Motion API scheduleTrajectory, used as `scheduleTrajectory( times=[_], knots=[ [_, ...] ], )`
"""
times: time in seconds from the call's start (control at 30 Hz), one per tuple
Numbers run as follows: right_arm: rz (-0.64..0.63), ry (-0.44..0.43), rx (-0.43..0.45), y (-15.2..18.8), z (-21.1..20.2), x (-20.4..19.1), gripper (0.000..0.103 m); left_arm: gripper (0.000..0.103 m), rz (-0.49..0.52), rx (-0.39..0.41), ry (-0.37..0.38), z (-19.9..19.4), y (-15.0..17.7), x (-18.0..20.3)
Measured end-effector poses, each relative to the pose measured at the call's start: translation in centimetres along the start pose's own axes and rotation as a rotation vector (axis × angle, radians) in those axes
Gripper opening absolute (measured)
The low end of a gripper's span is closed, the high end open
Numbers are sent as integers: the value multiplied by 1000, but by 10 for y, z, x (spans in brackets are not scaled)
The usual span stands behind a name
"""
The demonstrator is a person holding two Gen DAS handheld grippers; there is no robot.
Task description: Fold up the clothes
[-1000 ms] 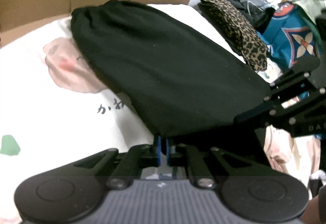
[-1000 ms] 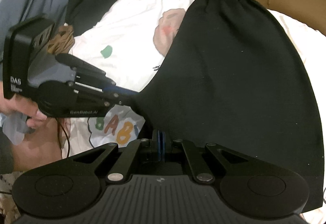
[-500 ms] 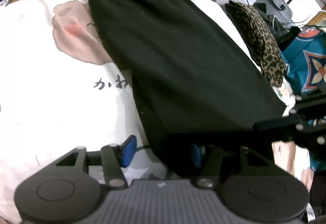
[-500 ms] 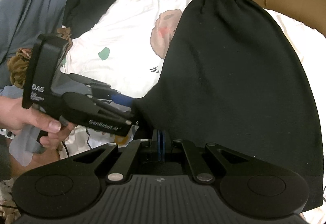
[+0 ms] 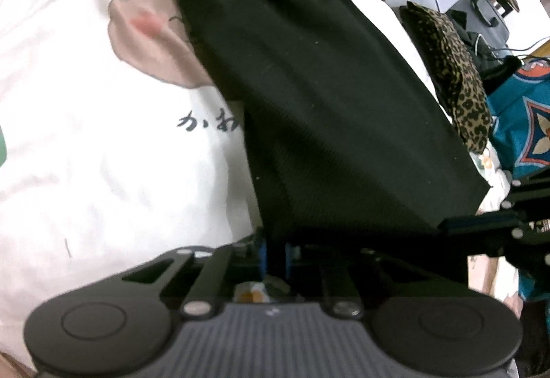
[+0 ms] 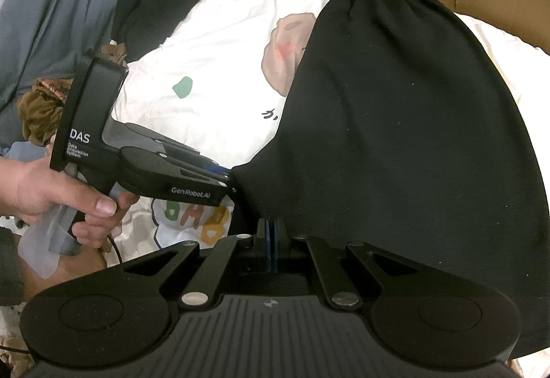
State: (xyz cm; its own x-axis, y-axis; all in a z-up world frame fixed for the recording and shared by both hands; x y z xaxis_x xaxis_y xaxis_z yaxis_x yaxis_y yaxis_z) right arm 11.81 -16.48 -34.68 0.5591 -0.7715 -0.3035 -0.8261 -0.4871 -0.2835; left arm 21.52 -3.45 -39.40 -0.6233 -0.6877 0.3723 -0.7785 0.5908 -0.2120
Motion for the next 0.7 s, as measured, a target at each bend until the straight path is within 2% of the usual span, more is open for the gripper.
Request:
scheduleTrajectory(
  times=[0.17,0.43,0.7],
  knots=[
    [-14,-12,-23,2,6,-6,0,3,-3,4,-8,-12,10,-10],
    [-31,-38,-73,7,20,-15,1,2,-76,-1,7,-25,20,-32],
    [-28,-96,-92,11,17,-17,4,0,-154,5,-34,-40,26,-50]
  ],
)
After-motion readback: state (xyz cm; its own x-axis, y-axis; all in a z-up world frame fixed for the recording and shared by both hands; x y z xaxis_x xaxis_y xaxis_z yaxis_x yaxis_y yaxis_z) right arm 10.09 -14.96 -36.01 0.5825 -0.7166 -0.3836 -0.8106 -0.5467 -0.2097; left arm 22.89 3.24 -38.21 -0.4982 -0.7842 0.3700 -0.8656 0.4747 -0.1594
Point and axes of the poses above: each gripper's, at about its wrist camera, not at the fingertips, and z roughly the way its jaws point, x to its right, y to its underside, the point moved 2 cm from there along z, roughly the way its jaws point, and after that the axes turned 8 degrees about -x, right-handed, at the moved point
